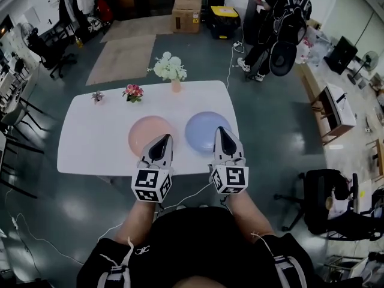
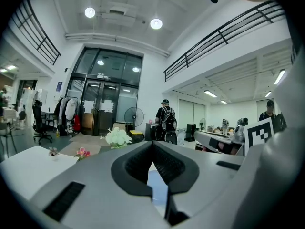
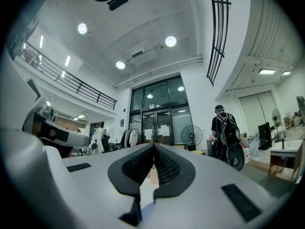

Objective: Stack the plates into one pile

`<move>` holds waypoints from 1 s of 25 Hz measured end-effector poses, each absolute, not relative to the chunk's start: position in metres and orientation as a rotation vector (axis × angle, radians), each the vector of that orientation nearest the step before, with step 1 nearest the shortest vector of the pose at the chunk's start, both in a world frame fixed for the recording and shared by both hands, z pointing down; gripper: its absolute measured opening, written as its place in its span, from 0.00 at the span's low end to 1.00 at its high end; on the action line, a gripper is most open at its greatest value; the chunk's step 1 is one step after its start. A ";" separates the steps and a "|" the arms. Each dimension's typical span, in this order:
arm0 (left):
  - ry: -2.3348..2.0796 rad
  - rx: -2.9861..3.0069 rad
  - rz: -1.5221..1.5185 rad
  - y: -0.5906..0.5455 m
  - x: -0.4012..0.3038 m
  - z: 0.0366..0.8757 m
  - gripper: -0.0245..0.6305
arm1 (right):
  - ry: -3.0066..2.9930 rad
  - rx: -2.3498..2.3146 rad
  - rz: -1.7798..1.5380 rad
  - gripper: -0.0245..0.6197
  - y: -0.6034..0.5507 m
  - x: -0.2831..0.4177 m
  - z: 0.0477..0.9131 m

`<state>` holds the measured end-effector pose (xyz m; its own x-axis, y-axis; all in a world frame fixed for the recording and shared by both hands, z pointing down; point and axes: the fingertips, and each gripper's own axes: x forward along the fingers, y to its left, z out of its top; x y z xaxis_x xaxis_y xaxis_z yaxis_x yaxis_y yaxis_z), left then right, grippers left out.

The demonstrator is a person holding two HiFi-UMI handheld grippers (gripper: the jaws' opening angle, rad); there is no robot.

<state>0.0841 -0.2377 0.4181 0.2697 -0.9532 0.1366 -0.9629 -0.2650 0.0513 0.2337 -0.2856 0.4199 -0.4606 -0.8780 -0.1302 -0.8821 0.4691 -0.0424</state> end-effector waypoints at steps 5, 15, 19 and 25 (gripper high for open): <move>-1.805 2.403 0.123 -0.240 0.085 0.421 0.06 | 2.541 -1.659 -0.004 0.08 -0.296 0.246 0.431; -1.790 2.396 0.108 -0.248 0.089 0.426 0.06 | 2.591 -1.904 -0.441 0.28 -0.345 0.286 0.549; -1.805 2.371 0.117 -0.244 0.088 0.433 0.06 | 2.577 -1.979 -0.755 0.28 -0.348 0.305 0.616; -1.839 2.316 0.140 -0.238 0.084 0.444 0.06 | 2.445 -1.928 -1.394 0.27 -0.344 0.318 0.696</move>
<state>0.0839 -0.2378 0.4441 0.2303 -0.9553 0.1852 -0.9724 -0.2185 0.0823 0.3178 -0.3440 0.6956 -0.3366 -0.6864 0.6446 -0.9043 0.0447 -0.4246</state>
